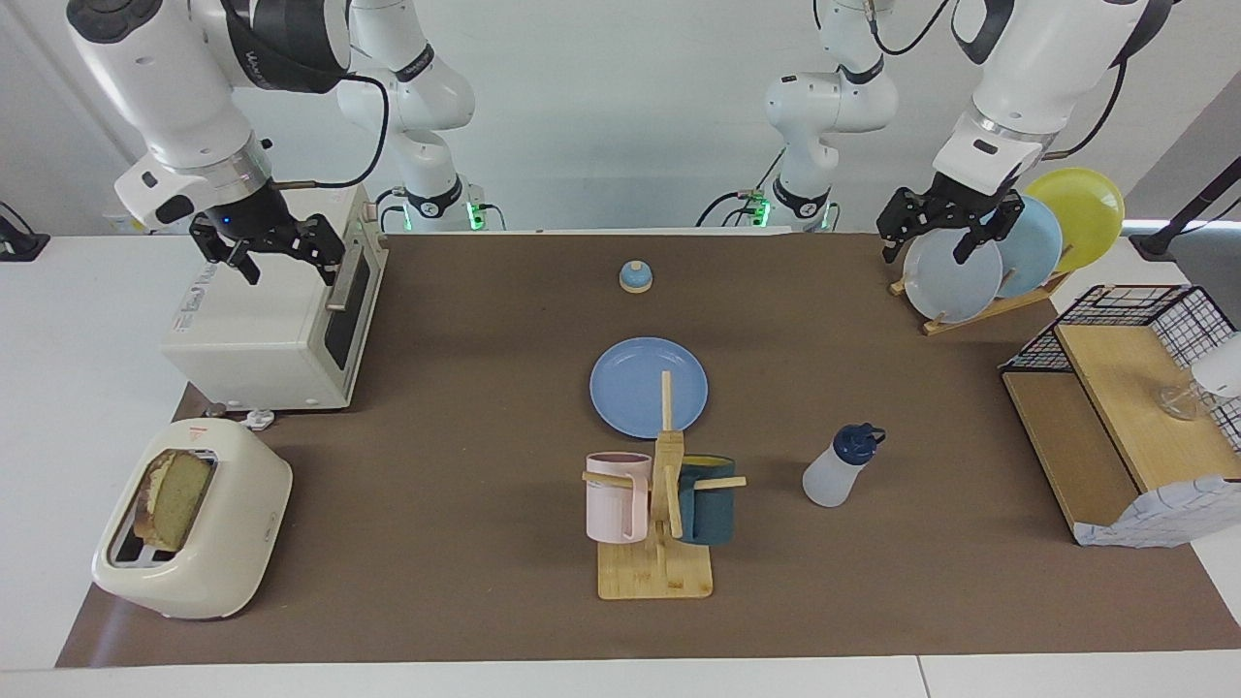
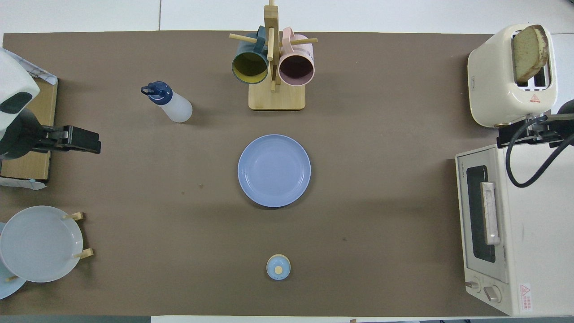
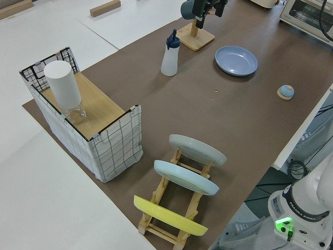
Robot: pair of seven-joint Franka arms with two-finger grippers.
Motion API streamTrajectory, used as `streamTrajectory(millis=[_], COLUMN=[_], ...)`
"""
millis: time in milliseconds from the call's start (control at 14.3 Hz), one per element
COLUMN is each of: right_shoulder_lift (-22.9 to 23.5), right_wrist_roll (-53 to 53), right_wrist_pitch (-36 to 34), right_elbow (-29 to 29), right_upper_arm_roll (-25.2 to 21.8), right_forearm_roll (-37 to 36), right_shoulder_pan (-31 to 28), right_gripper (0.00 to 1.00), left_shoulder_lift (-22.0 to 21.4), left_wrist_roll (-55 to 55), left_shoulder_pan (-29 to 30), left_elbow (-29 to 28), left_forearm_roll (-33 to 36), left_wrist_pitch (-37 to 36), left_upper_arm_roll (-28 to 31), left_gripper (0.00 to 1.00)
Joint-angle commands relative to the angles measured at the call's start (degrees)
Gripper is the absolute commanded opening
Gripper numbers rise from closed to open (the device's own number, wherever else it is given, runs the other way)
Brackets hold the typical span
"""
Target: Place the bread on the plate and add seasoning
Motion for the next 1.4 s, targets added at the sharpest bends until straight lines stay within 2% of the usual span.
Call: streamTrajectory(millis=[0, 281, 772, 982, 1333], right_shoulder_lift=[-0.2, 0.3, 9.1, 12.3, 15.0], right_wrist_roll=[-3.6, -3.7, -6.8, -6.7, -7.2], right_wrist_pitch=[9.5, 20.0, 35.5, 41.6, 46.3], right_elbow=[-1.3, -3.5, -3.4, -3.1, -3.1], right_upper_arm_roll=[0.1, 0.1, 0.1, 0.1, 0.1], right_forearm_roll=[1.5, 1.2, -0.4, -4.7, -7.3], right_shoulder_pan=[-1.2, -1.8, -5.9, -6.0, -8.4], right_gripper=[1.00, 1.00, 1.00, 1.00, 1.00], left_shoulder_lift=[-1.3, -1.3, -1.4, -1.4, -2.4], left_wrist_roll=[0.3, 0.6, -0.1, -0.3, -0.5], left_shoulder_pan=[-0.2, -0.3, -0.3, -0.2, -0.6], left_elbow=[-1.4, -1.5, -1.6, -1.6, -4.2], left_forearm_roll=[-0.7, -0.6, -0.3, -0.3, -0.3], left_wrist_pitch=[0.9, 1.1, 0.7, 0.6, 4.0], left_upper_arm_roll=[0.3, 0.3, 0.3, 0.3, 0.2], left_gripper=[1.00, 1.00, 1.00, 1.00, 1.00])
